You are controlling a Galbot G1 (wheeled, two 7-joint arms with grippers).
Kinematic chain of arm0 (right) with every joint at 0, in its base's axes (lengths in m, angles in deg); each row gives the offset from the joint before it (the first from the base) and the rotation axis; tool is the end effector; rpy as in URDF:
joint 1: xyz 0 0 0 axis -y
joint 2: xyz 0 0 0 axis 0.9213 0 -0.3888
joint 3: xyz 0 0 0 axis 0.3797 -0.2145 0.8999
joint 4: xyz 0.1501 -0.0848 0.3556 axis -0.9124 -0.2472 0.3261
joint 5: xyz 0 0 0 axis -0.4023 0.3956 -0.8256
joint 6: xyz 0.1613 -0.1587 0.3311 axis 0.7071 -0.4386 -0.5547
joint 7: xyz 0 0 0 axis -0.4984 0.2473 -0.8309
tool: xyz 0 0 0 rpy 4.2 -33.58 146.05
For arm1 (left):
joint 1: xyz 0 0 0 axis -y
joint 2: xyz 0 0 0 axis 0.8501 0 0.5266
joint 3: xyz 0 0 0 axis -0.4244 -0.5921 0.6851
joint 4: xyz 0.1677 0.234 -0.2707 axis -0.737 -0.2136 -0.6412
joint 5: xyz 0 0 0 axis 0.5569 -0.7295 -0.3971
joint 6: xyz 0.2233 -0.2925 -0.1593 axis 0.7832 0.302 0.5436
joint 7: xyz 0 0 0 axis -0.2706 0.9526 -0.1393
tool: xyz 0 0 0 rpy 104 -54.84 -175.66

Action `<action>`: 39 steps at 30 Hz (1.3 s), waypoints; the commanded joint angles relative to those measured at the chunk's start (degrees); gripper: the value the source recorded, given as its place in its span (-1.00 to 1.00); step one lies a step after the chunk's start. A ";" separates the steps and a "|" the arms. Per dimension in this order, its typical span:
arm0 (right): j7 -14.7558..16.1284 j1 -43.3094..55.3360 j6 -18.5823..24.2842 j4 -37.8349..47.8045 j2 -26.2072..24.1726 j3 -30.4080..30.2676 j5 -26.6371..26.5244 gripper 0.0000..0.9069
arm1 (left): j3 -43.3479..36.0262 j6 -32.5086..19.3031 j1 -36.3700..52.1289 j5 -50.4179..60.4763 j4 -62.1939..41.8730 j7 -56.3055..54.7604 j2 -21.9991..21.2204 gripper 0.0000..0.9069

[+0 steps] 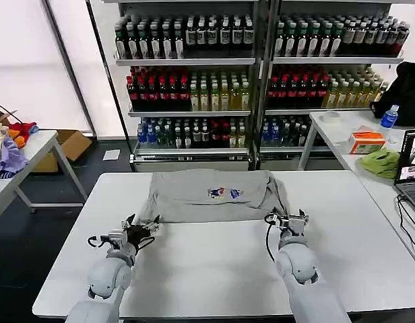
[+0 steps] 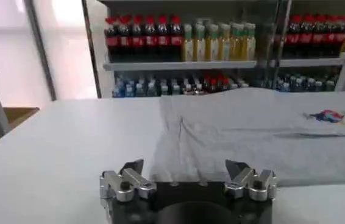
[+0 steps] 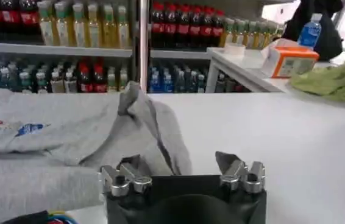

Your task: Fold and organize the clothes.

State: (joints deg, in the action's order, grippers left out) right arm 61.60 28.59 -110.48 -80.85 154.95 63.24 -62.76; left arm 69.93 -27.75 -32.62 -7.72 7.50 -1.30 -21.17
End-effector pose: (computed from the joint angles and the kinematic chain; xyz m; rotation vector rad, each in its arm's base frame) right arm 0.4287 -0.0014 -0.3483 -0.2980 -2.6750 0.0950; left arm 0.3936 0.0658 -0.3749 -0.0750 -2.7301 -0.0214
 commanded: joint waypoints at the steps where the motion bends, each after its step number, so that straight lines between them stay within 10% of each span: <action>1: 0.13 0.78 0.04 2.90 0.26 -0.23 0.23 0.20 | 0.36 0.03 2.20 -0.92 -3.83 -0.52 -0.41 0.64; 5: 0.27 1.14 -0.07 3.72 0.27 -0.18 0.19 -1.00 | -0.19 0.21 2.71 -1.20 -5.17 -0.53 -0.19 -0.91; 6: 0.32 1.10 -0.09 3.90 0.26 -0.20 0.18 -1.00 | -0.38 0.38 2.64 -1.26 -5.17 -0.51 -0.20 -0.98; 39: -2.10 -7.95 -2.48 -14.07 -1.80 -1.49 2.06 -1.00 | -0.75 0.96 -6.75 -2.45 11.22 -0.03 1.46 -1.00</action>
State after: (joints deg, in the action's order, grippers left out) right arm 59.91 22.90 -112.84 -88.56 153.17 61.79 -61.71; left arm 68.52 -26.55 -35.53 -9.65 10.50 -1.31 -20.43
